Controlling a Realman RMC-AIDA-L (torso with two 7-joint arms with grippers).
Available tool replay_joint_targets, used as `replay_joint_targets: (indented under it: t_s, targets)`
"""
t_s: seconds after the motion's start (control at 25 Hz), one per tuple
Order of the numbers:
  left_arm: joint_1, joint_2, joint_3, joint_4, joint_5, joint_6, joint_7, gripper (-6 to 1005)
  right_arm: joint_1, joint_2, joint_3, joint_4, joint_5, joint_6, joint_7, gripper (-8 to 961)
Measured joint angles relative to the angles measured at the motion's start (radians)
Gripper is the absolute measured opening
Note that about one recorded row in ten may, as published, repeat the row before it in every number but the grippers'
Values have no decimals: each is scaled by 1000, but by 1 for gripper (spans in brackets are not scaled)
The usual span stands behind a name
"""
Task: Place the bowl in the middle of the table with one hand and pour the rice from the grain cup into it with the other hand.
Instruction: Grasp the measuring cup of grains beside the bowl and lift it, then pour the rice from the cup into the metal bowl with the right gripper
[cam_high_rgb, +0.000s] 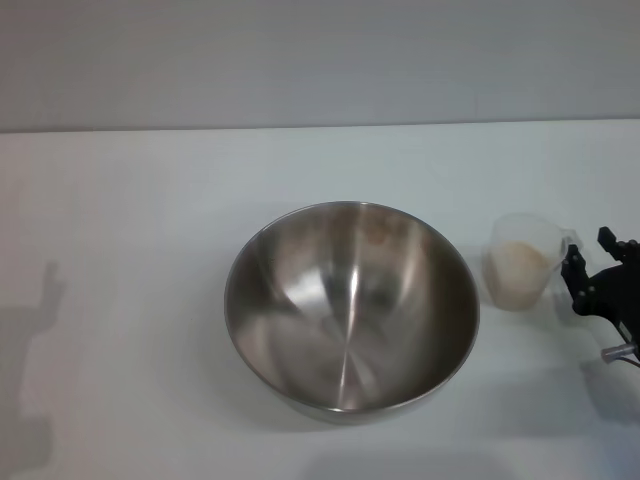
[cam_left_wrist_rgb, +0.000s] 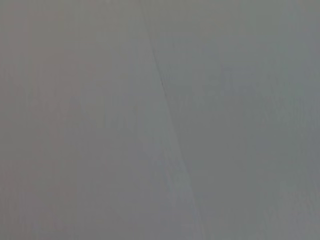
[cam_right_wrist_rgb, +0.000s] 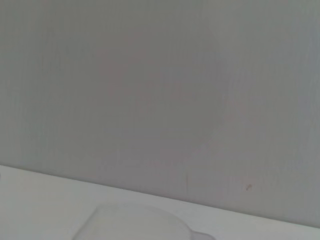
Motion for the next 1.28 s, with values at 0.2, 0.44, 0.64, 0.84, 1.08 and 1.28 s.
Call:
replay_joint_targets:
  t_s: [0.2,0.44,0.64,0.84,1.08,1.28]
  targets:
    - [-7,-1,1,11,0,0,0,832,4,1,0,0,0,4,0,356]
    - [-16,-1,13,26,0,0,0,832,5,2,8,0,5,4,0,81]
    - [-20,-3,16,34,0,0,0,832,-8,2,25,2,6,-42,0,26]
    - [-16,-4,21,35,0,0,-1,832,-59,2,22,8,1,-248,0,13]
    - [-15,-5,25,49,0,0,-16,832,-83,-1,3,11,-3,-473,0,8]
    - [-16,-5,27,57,0,0,-39,832,-55,0,-31,40,-3,-514,-115,7]
